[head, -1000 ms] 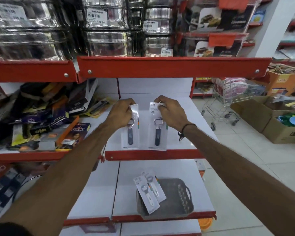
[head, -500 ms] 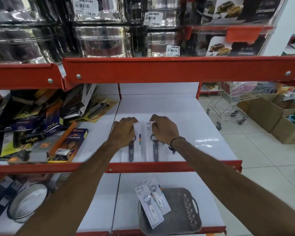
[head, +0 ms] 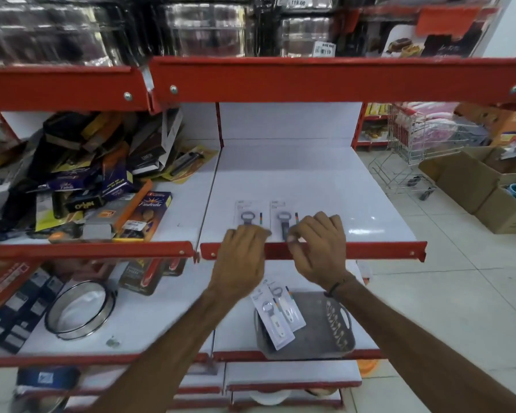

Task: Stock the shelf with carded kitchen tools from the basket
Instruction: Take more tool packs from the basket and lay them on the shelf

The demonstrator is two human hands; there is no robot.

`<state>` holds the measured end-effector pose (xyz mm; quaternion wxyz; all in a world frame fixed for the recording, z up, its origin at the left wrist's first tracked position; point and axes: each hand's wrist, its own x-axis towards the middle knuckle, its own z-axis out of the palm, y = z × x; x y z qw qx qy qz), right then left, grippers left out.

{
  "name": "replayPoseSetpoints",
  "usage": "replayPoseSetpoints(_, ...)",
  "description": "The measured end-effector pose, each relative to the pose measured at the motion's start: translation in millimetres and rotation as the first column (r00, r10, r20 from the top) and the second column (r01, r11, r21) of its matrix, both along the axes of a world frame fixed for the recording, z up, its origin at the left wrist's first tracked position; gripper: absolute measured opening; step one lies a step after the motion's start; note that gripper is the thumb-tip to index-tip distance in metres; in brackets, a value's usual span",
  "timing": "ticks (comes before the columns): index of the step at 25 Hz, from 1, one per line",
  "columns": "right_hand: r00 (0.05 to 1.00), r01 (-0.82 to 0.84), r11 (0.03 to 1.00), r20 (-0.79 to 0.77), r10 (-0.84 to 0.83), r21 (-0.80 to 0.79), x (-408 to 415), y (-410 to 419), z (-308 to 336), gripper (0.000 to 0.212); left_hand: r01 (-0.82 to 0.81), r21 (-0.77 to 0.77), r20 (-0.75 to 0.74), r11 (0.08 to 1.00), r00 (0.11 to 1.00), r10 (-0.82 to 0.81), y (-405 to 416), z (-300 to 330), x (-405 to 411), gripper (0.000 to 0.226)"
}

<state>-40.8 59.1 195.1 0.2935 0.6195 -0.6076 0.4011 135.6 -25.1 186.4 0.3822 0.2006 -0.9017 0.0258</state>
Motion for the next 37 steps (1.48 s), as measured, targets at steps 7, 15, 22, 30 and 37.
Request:
replayPoseSetpoints(7,0.989,0.145,0.719,-0.077,-0.127,0.68,13.4,36.9,-126.6,0.038,-0.128,0.293,0.585,0.947,0.808,-0.072,23.0,-120.4,20.5,0.051)
replayPoseSetpoints(15,0.981,0.184,0.34,-0.194,-0.002,0.923,-3.8,-33.4,-169.2,0.069,-0.414,0.325,0.726,0.85,0.686,0.057,-4.0,-180.8,-10.4,0.077)
replayPoseSetpoints(22,0.989,0.141,0.424,-0.145,-0.022,0.895,-4.6,-55.6,-167.9,0.054,-0.468,0.393,0.613,0.792,0.775,0.154,-14.5,-183.0,-26.6,0.04)
replayPoseSetpoints(30,0.982,0.132,0.479,-0.049,-0.182,0.868,-11.9,5.2,-135.9,0.036,-0.319,0.615,0.405,0.721,0.912,0.058,12.6,-142.0,-43.3,0.022)
replayPoseSetpoints(37,0.952,0.201,0.577,-0.019,-0.306,0.791,-2.9,63.1,-86.5,0.034,-0.151,0.571,0.361,0.807,0.929,-0.081,50.8,-93.9,-37.8,0.022)
